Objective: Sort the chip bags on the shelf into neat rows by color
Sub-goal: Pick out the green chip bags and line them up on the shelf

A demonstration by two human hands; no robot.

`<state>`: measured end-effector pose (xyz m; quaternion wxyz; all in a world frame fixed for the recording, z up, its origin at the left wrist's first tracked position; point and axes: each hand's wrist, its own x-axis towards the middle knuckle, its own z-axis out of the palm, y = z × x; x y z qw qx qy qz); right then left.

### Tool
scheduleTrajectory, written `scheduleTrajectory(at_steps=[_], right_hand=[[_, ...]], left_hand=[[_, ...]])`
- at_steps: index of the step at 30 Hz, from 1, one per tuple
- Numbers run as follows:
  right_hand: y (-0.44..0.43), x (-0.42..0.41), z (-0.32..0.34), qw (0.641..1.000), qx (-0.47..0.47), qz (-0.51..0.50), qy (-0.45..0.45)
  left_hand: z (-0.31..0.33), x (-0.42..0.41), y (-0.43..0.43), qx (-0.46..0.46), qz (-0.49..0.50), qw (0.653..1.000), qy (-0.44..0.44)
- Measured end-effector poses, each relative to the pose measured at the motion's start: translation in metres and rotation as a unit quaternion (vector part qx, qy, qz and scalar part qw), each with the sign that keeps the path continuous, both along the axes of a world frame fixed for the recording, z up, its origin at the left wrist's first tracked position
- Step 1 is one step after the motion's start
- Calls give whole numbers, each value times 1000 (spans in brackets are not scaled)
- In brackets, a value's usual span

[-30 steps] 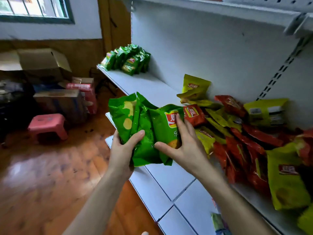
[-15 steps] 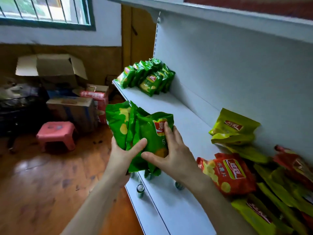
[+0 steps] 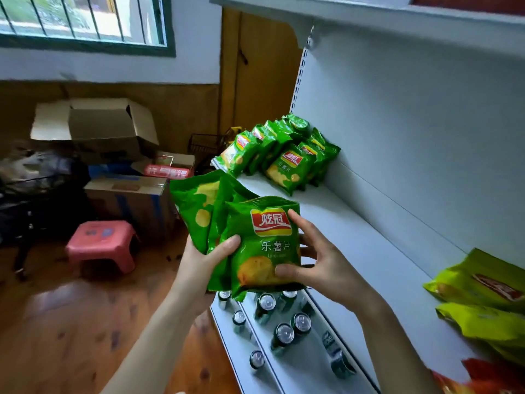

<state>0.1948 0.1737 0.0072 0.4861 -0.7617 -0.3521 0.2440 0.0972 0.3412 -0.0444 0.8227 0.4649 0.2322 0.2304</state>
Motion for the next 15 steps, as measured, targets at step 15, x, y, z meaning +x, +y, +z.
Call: scheduleTrajectory(at_steps=[15], right_hand=[[134,93,-34,903,172,-394,-25]], left_hand=[[0,88,180,-19,-96,995,-2]])
